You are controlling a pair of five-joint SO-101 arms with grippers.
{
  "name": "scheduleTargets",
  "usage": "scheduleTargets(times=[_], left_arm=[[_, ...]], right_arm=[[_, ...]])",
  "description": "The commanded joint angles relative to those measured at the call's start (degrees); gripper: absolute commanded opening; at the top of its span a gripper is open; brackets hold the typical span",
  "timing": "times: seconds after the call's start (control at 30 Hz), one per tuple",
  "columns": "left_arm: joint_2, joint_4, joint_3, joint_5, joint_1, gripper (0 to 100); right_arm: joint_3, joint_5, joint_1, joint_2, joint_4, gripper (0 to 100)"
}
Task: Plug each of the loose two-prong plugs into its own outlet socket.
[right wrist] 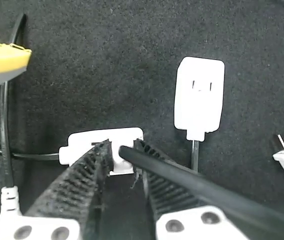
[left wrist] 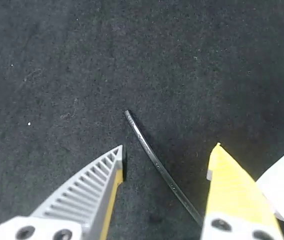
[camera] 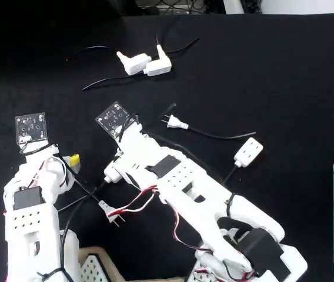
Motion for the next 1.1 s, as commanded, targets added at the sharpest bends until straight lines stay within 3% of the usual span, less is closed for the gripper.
scheduleTargets(times=[0.0, 0.53, 0.8, 1.07], left_arm=[[-0.62, -1.14, -0.22, 0.62, -0.4, 27], [-0.53, -1.14, -0.22, 0.62, -0.4, 27], [-0.79, -1.14, 0.22, 0.62, -0.48, 27], [-0.88, -1.23, 0.57, 0.62, -0.48, 27]], right_arm=[[-2.59, 0.53, 0.53, 0.22, -0.26, 1.3], [1.01, 2.37, 1.32, 1.19, -0.7, 1.3], [0.75, 2.2, 1.23, 10.51, -4.04, 1.3], [-1.45, 2.11, 5.54, -1.63, 0.0, 1.2]])
